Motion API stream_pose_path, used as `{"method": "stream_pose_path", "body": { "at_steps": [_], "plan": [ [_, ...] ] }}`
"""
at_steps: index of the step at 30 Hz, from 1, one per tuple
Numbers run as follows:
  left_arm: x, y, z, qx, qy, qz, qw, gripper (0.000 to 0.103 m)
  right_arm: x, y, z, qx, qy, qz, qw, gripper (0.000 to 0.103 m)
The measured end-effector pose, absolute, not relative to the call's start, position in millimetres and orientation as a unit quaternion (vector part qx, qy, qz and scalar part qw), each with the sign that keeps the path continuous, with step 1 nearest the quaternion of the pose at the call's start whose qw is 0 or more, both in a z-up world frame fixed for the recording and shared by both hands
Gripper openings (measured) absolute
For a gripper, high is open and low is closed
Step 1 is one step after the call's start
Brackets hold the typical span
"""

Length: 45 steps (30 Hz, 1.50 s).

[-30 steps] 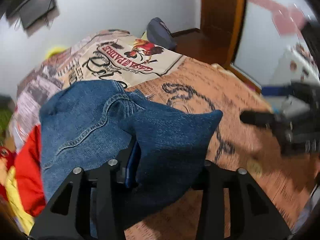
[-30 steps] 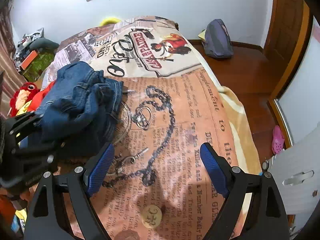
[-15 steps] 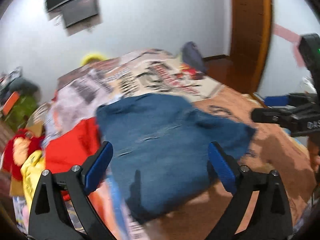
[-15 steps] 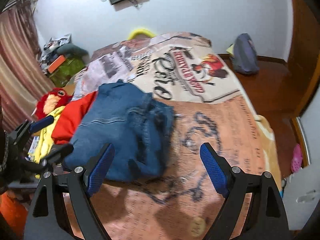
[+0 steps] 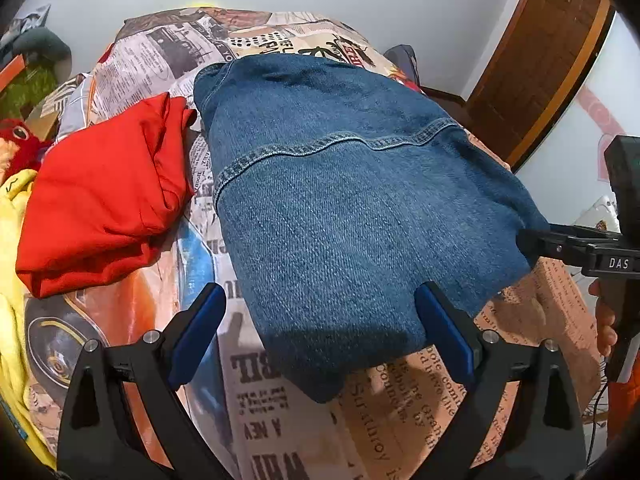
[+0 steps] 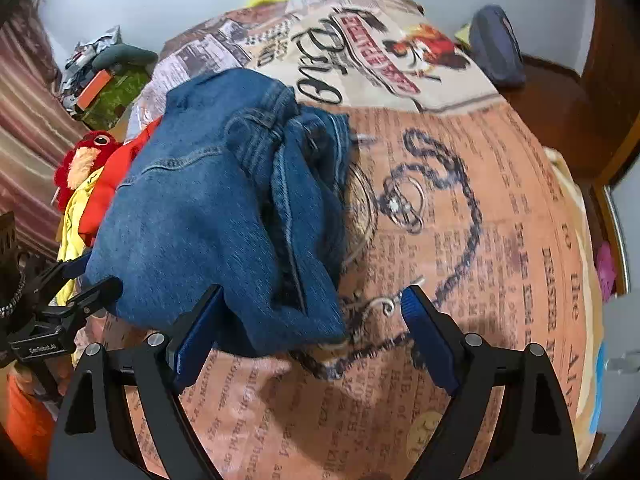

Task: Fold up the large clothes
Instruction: 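Grasp the folded jacket with both tools and lift it off the bed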

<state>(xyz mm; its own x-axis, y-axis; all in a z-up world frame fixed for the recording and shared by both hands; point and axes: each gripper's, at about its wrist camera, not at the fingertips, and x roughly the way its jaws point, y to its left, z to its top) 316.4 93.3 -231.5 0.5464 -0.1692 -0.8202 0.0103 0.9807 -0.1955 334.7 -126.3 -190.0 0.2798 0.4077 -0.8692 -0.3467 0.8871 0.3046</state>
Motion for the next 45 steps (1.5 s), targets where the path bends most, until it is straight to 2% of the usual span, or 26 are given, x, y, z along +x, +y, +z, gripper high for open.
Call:
{"method": "stream_pose_path", "body": {
  "at_steps": [6, 12, 21, 28, 33, 39, 40, 45],
  "plan": [
    [313, 99, -200, -0.047, 0.452, -0.033, 0.89, 0.096, 335, -116, -161, -0.018, 0.51, 0.239, 0.826, 0.086],
    [324, 126, -181, -0.055, 0.431, -0.013, 0.9, 0.096, 361, -98, -151, 0.0, 0.499, 0.282, 0.82, 0.086],
    [369, 150, -214, -0.152, 0.478, -0.039, 0.864, 0.096, 418, -77, -201, 0.017, 0.575, 0.325, 0.75, 0.086],
    [403, 157, -252, -0.239, 0.512, -0.094, 0.82, 0.096, 451, -92, -252, 0.126, 0.632, 0.37, 0.67, 0.086],
    [422, 166, -280, -0.308, 0.538, -0.126, 0.774, 0.096, 456, -87, -269, 0.139, 0.635, 0.379, 0.659, 0.099],
    [425, 167, -283, -0.322, 0.536, -0.141, 0.768, 0.096, 450, -80, -263, 0.149, 0.615, 0.372, 0.679, 0.1],
    [425, 166, -282, -0.318, 0.534, -0.14, 0.771, 0.095, 450, -78, -262, 0.153, 0.614, 0.37, 0.68, 0.099],
    [422, 153, -264, -0.283, 0.528, -0.127, 0.791, 0.079, 443, -71, -248, 0.166, 0.608, 0.371, 0.682, 0.06]
  ]
}}
